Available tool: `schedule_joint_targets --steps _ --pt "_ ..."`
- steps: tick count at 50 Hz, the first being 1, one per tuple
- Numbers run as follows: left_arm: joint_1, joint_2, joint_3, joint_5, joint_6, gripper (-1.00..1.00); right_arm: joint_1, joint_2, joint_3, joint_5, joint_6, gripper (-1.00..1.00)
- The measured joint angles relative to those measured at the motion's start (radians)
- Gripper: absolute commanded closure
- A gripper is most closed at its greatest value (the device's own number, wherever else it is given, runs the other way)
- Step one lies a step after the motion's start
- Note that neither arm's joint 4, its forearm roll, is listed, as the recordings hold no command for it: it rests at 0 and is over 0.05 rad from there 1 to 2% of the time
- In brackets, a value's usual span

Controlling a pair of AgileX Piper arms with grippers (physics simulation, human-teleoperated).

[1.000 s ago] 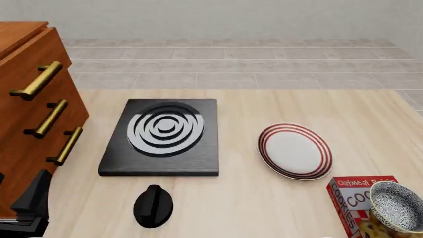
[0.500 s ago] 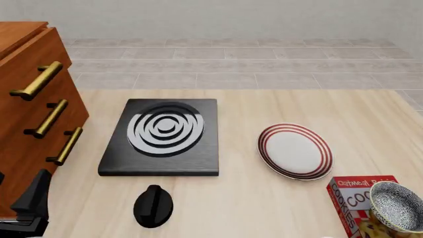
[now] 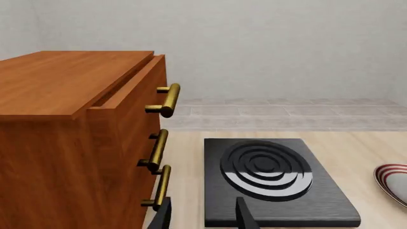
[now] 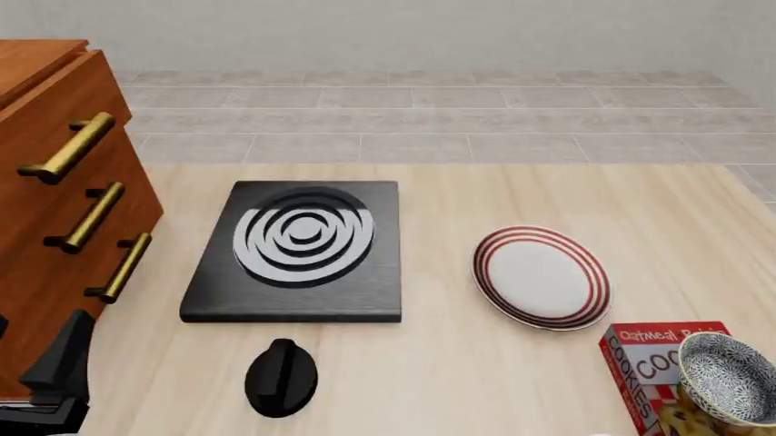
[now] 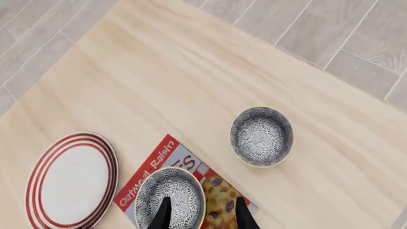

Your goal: Pick the akita bowl on the cookies box and place it on the plate.

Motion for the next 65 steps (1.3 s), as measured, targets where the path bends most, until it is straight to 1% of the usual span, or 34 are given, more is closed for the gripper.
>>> schedule_joint_targets --steps 32,65 --pt "0.0 0.0 0.0 0.0 0.0 -1.0 0.022 0.073 0.093 -0.112 0.033 -1.0" --pt "0.0 0.0 0.0 0.0 0.0 -1.0 0.033 0.148 0.138 -0.2 0.041 -1.0"
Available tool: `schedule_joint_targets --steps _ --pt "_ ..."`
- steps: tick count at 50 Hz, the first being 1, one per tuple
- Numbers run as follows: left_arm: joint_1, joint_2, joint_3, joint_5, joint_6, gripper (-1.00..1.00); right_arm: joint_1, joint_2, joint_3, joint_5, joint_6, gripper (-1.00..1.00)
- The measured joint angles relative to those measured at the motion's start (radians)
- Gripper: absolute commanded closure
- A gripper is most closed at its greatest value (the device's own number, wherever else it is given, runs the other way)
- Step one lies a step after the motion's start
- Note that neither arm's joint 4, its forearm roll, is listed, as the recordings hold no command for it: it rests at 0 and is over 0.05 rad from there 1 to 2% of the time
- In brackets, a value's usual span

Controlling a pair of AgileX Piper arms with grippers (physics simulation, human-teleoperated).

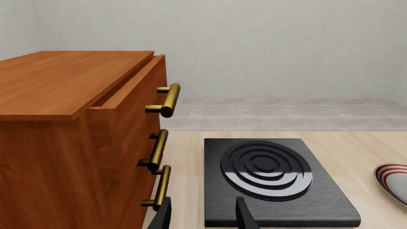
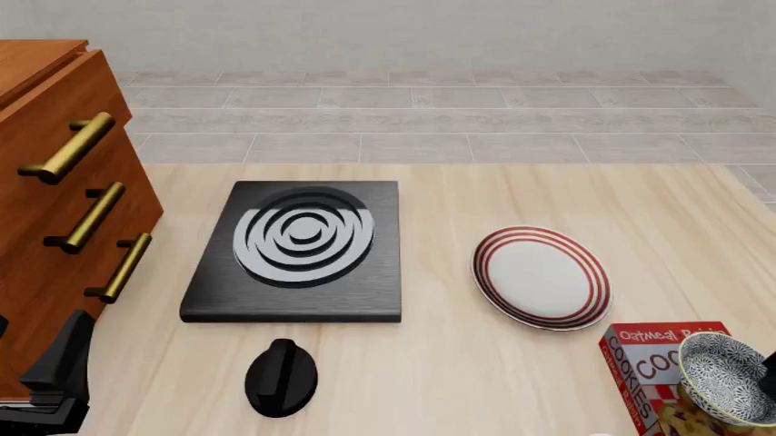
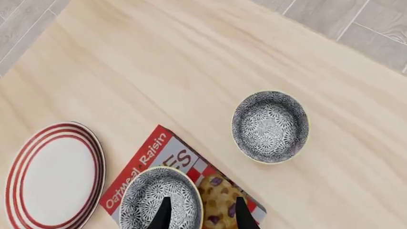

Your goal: Pick the akita bowl on the cookies box and place it on the plate.

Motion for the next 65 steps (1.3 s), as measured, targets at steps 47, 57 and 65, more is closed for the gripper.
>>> schedule_joint_targets --steps 47,57,65 --pt "0.0 0.0 0.0 0.0 0.0 -1.0 0.003 0.068 0.059 -0.097 0.01 -1.0" --pt "0.0 0.0 0.0 0.0 0.0 -1.0 0.004 0.067 0.063 -0.098 0.013 -1.0" --pt "0.0 0.0 0.0 0.0 0.0 -1.0 0.003 0.084 0.073 -0.117 0.013 -1.0"
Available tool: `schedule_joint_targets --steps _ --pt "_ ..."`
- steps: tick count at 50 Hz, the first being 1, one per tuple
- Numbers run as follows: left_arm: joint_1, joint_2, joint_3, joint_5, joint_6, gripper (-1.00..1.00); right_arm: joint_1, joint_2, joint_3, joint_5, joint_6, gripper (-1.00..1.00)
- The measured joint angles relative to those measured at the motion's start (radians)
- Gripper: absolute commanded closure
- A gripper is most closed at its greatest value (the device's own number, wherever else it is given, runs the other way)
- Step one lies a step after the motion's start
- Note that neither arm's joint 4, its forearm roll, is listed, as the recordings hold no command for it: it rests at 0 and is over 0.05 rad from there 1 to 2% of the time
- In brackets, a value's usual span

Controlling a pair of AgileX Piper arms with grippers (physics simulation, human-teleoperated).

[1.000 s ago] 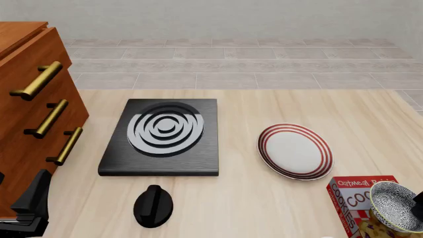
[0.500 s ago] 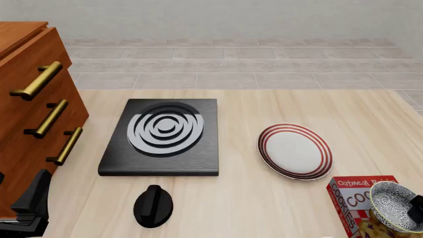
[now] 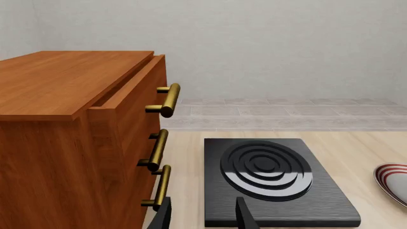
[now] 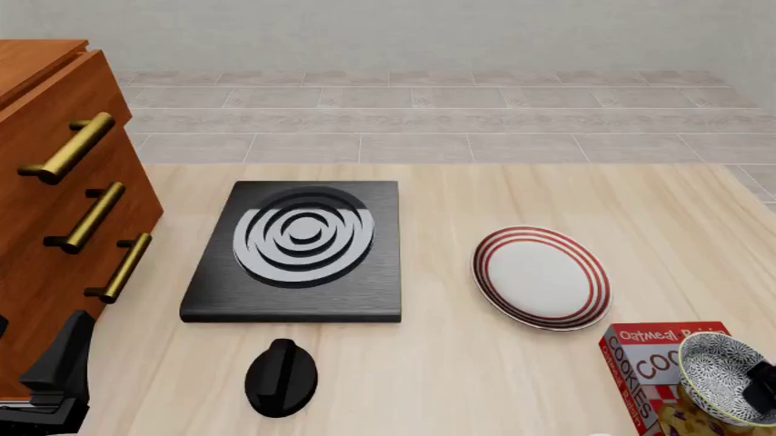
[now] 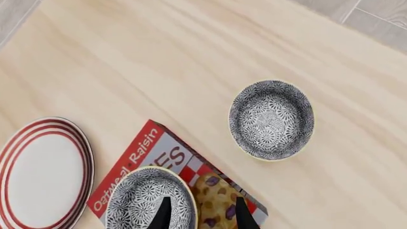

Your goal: Pick the akita bowl on the cookies box and place it on the plate.

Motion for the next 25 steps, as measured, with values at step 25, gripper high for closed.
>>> schedule_joint_targets --steps 25 --pt "0.0 0.0 0.0 0.0 0.0 -1.0 0.006 0.041 0.025 -0.047 0.009 -1.0"
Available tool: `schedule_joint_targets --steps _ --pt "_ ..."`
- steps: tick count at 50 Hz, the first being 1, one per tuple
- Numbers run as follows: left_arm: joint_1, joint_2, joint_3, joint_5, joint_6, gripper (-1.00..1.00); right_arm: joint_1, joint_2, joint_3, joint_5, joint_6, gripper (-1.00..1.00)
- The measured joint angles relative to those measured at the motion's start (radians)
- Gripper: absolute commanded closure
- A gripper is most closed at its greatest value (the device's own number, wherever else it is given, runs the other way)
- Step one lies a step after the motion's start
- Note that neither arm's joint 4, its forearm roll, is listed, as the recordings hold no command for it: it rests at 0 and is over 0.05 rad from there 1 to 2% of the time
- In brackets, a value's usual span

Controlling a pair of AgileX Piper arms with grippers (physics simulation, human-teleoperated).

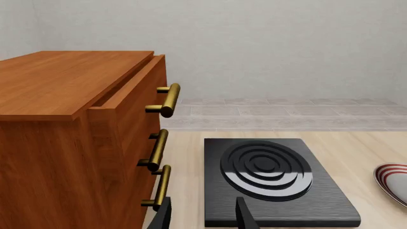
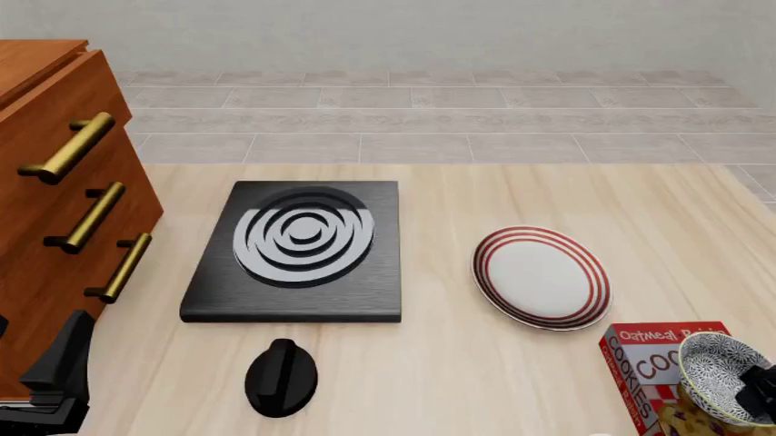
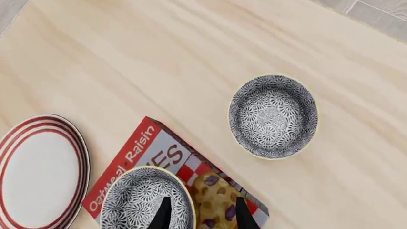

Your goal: Pick the akita bowl on the cookies box and place it on the plate.

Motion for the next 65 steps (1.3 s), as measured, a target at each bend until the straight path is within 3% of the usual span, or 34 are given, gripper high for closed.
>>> schedule_joint_targets --steps 2,3,27,51,65 --pt "0.0 0.0 0.0 0.0 0.0 -1.0 0.001 0.0 0.002 -0.001 0.001 -1.0" --pt "0.0 0.0 0.0 0.0 0.0 -1.0 0.002 0.0 0.002 -0.002 0.002 1.0" --pt "0.0 0.0 0.0 0.0 0.0 -1.0 0.01 -0.026 -0.012 0.014 0.0 1.0" --pt "0.0 0.0 0.0 0.0 0.0 -1.0 0.12 -0.258 -0.02 0.162 0.161 1.0" --pt "0.0 0.0 0.0 0.0 0.0 -1.0 0.241 -0.274 -0.064 0.124 0.26 1.0"
